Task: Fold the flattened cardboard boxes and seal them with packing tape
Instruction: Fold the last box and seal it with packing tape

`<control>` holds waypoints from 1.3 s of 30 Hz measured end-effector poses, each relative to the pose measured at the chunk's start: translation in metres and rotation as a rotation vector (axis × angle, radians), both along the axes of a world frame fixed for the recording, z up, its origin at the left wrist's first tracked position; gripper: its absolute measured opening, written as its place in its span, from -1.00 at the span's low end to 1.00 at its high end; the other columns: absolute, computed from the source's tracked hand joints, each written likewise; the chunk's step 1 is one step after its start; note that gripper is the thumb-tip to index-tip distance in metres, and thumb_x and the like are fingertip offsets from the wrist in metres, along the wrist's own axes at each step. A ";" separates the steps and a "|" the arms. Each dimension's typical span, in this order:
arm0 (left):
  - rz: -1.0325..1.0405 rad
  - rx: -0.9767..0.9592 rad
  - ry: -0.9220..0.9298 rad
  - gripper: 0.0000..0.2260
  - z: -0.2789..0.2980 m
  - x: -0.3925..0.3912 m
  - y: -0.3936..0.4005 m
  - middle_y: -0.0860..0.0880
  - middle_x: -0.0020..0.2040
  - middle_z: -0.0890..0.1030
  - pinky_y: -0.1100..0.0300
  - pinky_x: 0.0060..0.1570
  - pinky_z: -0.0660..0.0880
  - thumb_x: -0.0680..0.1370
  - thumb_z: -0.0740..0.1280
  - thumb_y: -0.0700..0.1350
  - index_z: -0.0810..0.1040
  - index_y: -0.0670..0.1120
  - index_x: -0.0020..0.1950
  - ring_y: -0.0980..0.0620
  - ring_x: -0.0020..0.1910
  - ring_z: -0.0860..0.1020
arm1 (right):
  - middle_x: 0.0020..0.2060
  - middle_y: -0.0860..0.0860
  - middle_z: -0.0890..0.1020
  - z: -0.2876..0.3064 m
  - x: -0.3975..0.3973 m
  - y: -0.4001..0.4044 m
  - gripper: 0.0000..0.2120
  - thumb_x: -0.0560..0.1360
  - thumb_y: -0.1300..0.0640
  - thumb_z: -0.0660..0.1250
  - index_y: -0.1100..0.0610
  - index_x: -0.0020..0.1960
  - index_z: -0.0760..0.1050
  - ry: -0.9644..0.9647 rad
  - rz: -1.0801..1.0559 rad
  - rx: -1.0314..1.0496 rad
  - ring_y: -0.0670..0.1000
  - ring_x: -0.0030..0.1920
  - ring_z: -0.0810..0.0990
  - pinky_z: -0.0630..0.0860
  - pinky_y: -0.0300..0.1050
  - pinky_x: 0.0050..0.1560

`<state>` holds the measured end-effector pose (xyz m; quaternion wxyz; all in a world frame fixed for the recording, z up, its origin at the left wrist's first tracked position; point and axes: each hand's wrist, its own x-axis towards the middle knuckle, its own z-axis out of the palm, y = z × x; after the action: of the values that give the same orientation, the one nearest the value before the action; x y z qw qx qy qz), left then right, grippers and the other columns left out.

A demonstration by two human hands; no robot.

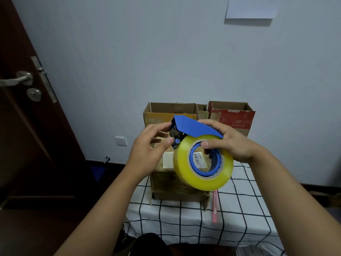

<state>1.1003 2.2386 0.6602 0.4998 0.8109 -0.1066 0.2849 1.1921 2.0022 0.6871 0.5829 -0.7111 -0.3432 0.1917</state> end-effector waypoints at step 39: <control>0.203 0.058 -0.050 -0.65 -0.017 0.012 0.047 0.18 -0.24 0.50 0.43 -0.22 0.40 0.57 0.35 -0.25 0.53 0.25 -0.16 0.23 -0.26 0.46 | 0.07 -0.13 0.67 0.010 0.003 -0.020 -0.51 0.45 0.12 0.44 -0.13 0.34 0.47 -0.052 0.104 -0.258 -0.05 0.00 0.68 0.57 -0.20 -0.06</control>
<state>1.1121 2.2854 0.6431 0.4418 0.8244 -0.0443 0.3509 1.1949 1.9818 0.6973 0.4667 -0.7661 -0.3672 0.2457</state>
